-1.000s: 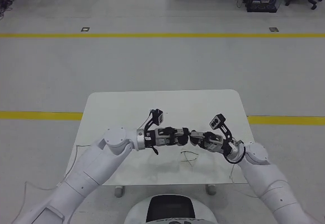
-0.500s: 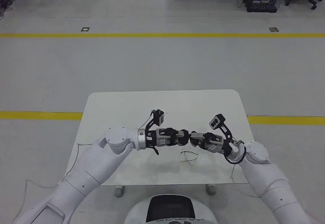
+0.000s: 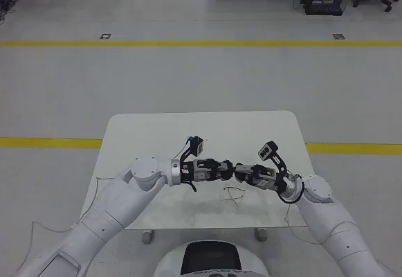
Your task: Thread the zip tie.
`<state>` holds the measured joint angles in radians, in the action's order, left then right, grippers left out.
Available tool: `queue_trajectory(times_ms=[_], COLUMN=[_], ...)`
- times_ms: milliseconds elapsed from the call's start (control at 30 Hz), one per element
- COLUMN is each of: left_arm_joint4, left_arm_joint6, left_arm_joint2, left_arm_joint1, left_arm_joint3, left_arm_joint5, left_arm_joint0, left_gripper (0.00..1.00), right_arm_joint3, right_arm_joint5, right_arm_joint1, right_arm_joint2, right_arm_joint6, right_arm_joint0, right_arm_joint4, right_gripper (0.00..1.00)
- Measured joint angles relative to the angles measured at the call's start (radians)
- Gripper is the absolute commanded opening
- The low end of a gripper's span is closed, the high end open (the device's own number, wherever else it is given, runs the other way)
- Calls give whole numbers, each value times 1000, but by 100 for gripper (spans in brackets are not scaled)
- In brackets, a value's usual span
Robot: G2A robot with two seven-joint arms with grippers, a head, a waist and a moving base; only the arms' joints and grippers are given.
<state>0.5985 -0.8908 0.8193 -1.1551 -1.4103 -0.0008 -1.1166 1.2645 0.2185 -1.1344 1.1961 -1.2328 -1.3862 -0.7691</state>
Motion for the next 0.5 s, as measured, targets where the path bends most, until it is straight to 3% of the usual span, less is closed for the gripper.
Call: queue_trajectory(times_ms=[100,133,167,200,500], left_arm_joint4=[1,1,1,1,-5], left_arm_joint6=[-3,-4,-5,-6,-7], left_arm_joint2=[-2,-2,-2,-2,12], left_arm_joint1=[0,0,0,0,8], left_arm_joint3=[2,2,3,3,-6], left_arm_joint5=[0,0,0,-1,-1], left_arm_joint0=[1,2,2,2,-5], left_gripper=[0,0,0,0,0], right_arm_joint3=[0,0,1,1,6], right_arm_joint5=[0,0,-1,-1,-22], right_arm_joint1=[0,0,0,0,6], right_arm_joint2=[0,0,1,2,47], right_arm_joint6=[0,0,-1,-2,-19], right_arm_joint0=[-1,-2,-3,-5,-19], right_arm_joint4=[-4,-6,-9,-15,-75], right_gripper=[0,5,92,100,100])
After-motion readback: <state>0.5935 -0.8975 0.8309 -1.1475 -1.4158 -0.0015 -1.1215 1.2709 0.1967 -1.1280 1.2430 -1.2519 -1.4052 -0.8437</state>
